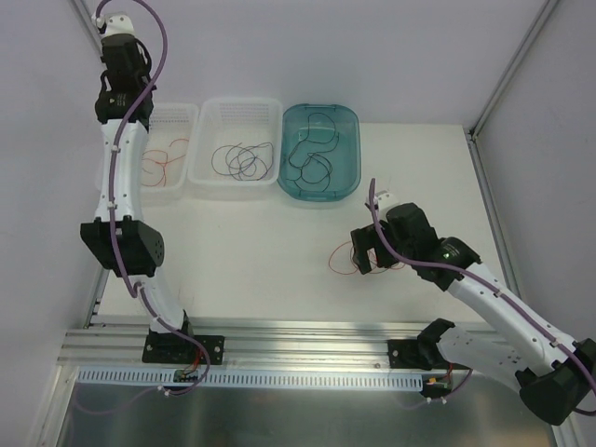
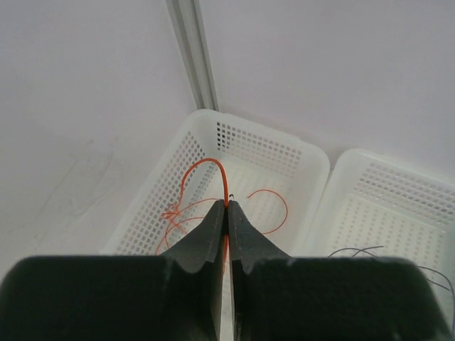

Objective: Untangle the cables

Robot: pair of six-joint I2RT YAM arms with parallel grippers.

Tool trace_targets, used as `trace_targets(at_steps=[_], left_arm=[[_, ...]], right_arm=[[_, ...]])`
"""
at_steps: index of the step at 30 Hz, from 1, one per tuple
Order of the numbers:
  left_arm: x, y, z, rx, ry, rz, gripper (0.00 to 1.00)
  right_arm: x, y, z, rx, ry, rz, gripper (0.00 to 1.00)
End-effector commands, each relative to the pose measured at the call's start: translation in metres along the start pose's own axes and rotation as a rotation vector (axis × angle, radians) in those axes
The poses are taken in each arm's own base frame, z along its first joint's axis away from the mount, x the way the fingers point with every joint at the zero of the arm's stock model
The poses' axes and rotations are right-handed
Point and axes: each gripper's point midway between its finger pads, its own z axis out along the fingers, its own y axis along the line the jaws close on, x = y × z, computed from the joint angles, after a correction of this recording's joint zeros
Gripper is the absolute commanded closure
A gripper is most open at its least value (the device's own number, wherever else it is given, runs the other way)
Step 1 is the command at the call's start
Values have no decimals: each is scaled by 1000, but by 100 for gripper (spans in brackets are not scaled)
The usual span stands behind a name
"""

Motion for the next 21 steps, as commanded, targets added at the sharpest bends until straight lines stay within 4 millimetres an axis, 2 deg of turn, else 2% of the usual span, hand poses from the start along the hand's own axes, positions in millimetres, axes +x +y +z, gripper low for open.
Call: trace_targets(at_steps=[1, 2, 5, 8, 9, 10, 12, 13, 14, 15, 16, 17, 18, 19, 20, 21], left_arm=[[16, -2, 37, 24, -6, -50, 98], [32, -3, 51, 36, 23, -66, 96], [65, -9, 73, 57, 86, -66, 80], [87, -8, 84, 40, 128, -39, 53], [90, -8, 84, 36, 135, -34, 35], [98, -7, 83, 36, 153, -33, 25], [89, -8, 69, 61, 140, -56, 11], [96, -10, 65, 75, 158, -62, 1], [81, -10, 51, 97, 132, -81, 1], [88, -17, 43, 141, 152, -88, 1], [86, -22, 35, 170, 153, -102, 1], [73, -22, 17, 194, 129, -135, 1], [72, -25, 8, 214, 130, -150, 1], [87, -36, -2, 262, 168, -156, 1], [76, -38, -22, 292, 146, -180, 1], [96, -44, -32, 316, 192, -179, 1]], right_arm=[[-9, -5, -10, 29, -8, -20, 0], [-9, -6, -10, 39, -5, -19, 0], [-8, -8, -9, 52, 8, -14, 0], [-9, -7, -10, 54, 15, -1, 0], [-8, -8, -11, 57, 15, 5, 0], [-8, -9, -11, 64, 12, 8, 0], [-6, -12, -12, 79, 17, 10, 1], [-6, -16, -12, 99, 16, 13, 1], [-5, -19, -12, 115, 20, 21, 0], [-3, -22, -12, 130, 25, 43, 0], [-1, -28, -11, 150, 35, 74, 0], [1, -31, -10, 161, 43, 95, 0], [5, -35, -9, 176, 55, 117, 1], [8, -40, -8, 197, 58, 155, 0], [10, -44, -6, 208, 62, 164, 0], [14, -46, -3, 221, 66, 197, 0]])
